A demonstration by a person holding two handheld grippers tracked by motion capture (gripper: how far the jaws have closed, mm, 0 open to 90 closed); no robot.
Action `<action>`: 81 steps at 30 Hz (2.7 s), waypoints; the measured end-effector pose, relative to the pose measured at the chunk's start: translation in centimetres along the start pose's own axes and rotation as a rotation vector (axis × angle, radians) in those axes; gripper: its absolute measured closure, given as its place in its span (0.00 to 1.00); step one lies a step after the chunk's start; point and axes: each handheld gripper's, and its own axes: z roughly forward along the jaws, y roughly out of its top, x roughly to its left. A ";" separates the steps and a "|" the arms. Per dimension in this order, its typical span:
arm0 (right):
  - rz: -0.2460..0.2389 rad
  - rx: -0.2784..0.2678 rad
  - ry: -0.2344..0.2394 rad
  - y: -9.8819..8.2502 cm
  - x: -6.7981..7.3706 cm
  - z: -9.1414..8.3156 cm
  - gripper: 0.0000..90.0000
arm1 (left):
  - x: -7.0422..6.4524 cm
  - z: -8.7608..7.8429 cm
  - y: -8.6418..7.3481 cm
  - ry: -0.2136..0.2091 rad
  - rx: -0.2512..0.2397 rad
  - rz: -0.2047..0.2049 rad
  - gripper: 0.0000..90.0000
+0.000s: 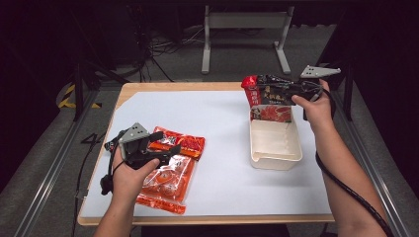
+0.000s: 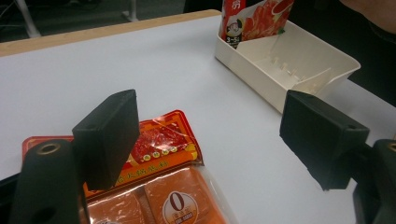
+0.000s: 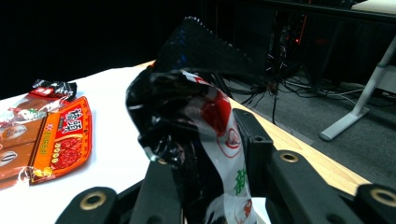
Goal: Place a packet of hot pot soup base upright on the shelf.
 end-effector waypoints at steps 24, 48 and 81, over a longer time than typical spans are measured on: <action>0.075 0.094 -0.091 -3.5 -1.0 -1.4 0.80 | -0.1 0.3 0.1 -0.004 0.008 0.003 0.23; -0.009 0.105 -0.223 -0.6 1.2 -3.8 0.23 | -0.3 0.3 -1.7 0.041 0.037 0.026 0.22; -0.079 0.001 -0.071 2.0 11.6 -5.9 0.23 | 1.9 1.0 -2.4 0.006 0.083 0.081 0.18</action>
